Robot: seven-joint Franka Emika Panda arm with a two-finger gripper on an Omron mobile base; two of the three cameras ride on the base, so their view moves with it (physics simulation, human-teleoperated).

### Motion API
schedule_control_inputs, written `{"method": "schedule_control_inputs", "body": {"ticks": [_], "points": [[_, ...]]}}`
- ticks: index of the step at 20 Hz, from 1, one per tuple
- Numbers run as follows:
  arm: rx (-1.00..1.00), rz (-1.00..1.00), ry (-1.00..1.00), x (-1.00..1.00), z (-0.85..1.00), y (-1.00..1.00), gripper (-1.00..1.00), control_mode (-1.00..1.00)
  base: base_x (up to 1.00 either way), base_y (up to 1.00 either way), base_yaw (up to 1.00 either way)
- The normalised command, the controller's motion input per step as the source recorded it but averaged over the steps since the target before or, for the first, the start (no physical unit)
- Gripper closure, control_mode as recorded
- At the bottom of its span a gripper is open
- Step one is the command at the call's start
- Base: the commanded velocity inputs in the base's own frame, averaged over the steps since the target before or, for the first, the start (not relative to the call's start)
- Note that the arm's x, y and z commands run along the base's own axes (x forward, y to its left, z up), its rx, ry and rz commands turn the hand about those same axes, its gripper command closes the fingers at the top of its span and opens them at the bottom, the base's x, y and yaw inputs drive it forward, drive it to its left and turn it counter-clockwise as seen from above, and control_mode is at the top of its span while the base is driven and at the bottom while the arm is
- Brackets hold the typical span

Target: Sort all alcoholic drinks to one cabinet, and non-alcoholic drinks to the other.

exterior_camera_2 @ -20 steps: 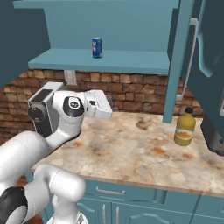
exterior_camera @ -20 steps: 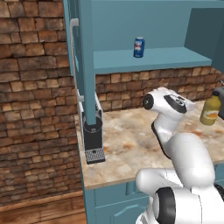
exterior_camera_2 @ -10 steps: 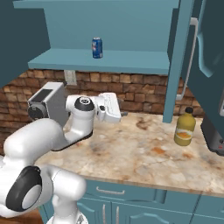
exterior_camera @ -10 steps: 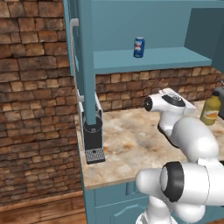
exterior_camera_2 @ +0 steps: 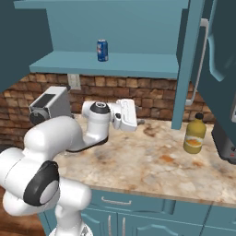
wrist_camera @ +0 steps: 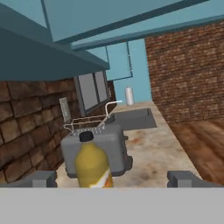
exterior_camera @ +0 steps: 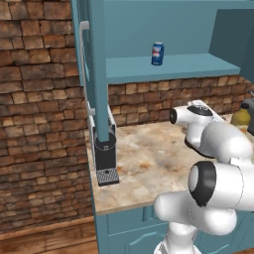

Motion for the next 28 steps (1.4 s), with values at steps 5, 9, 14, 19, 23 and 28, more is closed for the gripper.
{"method": "schedule_control_inputs", "body": {"ticks": [5, 9, 14, 19, 23, 28], "points": [[0.0, -0.13, 0.0, 0.07, -0.01, -0.41, -1.0, -1.0, 0.0, 0.0, 0.0], [0.0, -0.08, 0.0, 0.0, 0.0, -0.43, -1.0, -1.0, 0.0, 0.0, 0.0], [0.0, -0.02, 0.0, 0.0, -0.13, -0.49, -1.0, -1.0, 0.0, 0.0, 0.0], [-0.01, 0.0, 0.0, 0.0, -0.2, -0.47, -1.0, -1.0, 0.0, 0.0, 0.0], [-0.05, 0.0, 0.0, 0.0, -0.23, -0.35, -1.0, -1.0, 0.0, 0.0, 0.0], [-0.07, -0.02, 0.0, 0.11, -0.04, -0.12, -1.0, -1.0, 0.0, 0.0, 0.0]]}}
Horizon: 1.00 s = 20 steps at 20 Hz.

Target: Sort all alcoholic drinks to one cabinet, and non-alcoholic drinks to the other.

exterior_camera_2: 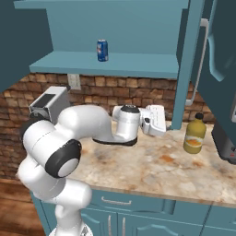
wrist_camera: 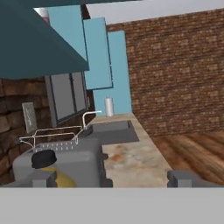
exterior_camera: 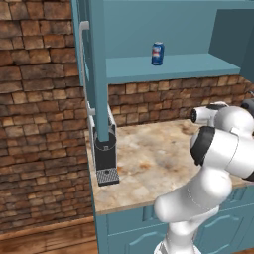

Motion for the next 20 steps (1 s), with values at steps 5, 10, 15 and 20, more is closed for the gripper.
{"method": "schedule_control_inputs", "body": {"ticks": [5, 10, 15, 20], "points": [[-0.05, -0.07, 0.0, 0.23, -0.05, 0.0, -1.0, -1.0, 0.0, 0.0, 0.0], [-0.01, -0.1, 0.0, 0.17, -0.1, 0.0, -1.0, -1.0, 0.0, 0.0, 0.0], [0.0, -0.11, 0.0, 0.02, 0.0, -0.12, -1.0, -1.0, 0.0, 0.0, 0.0], [0.0, -0.05, 0.0, 0.0, 0.0, -0.2, -1.0, -1.0, 0.0, 0.0, 0.0]]}}
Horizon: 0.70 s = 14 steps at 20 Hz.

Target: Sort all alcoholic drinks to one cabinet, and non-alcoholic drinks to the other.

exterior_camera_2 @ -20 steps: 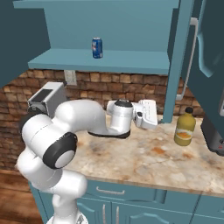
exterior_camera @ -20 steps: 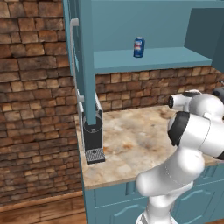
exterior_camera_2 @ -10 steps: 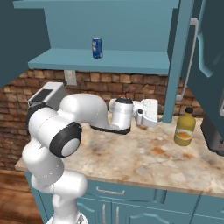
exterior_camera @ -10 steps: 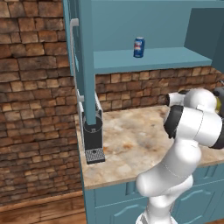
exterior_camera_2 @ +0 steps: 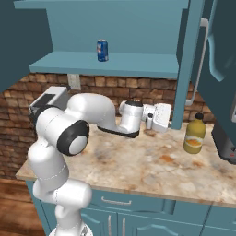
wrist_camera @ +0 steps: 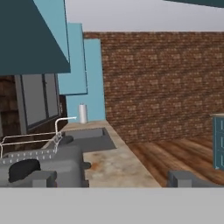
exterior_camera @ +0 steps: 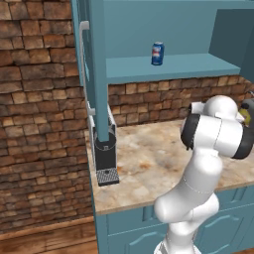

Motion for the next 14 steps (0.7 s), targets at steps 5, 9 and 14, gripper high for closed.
{"method": "schedule_control_inputs", "body": {"ticks": [5, 9, 14], "points": [[0.0, -0.01, 0.0, 0.06, -0.03, -0.16, -1.0, -1.0, 0.0, 0.0, 0.0], [0.0, 0.0, 0.0, 0.01, -0.01, -0.17, -1.0, -1.0, 0.0, 0.0, 0.0], [0.0, 0.0, 0.0, 0.08, -0.05, -0.16, -1.0, -1.0, 0.0, 0.0, 0.0]]}}
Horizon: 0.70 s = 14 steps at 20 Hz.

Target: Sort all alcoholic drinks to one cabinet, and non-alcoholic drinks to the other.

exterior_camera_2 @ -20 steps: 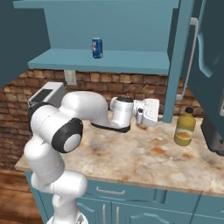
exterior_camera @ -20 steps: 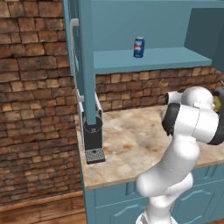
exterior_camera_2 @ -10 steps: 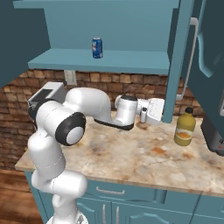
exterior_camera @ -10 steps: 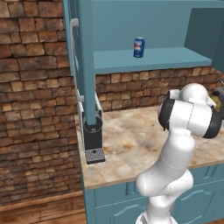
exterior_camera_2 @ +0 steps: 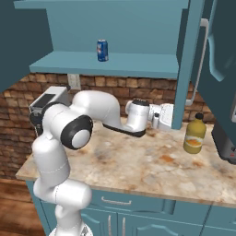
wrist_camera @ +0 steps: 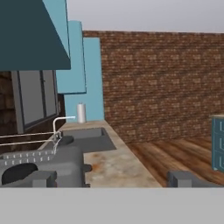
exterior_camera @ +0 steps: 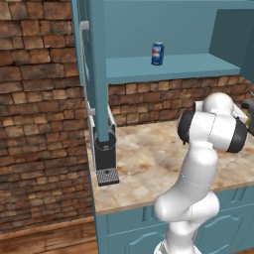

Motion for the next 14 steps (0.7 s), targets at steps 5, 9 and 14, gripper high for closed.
{"method": "schedule_control_inputs", "body": {"ticks": [5, 9, 14], "points": [[0.0, 0.0, 0.0, 0.18, -0.09, -0.11, -1.0, -1.0, 0.0, 0.0, 0.0], [0.0, 0.0, 0.0, 0.29, -0.09, -0.25, -1.0, -1.0, 0.0, 0.0, 0.0], [0.0, 0.0, 0.0, 0.32, -0.1, -0.21, -1.0, -1.0, 0.0, 0.0, 0.0]]}}
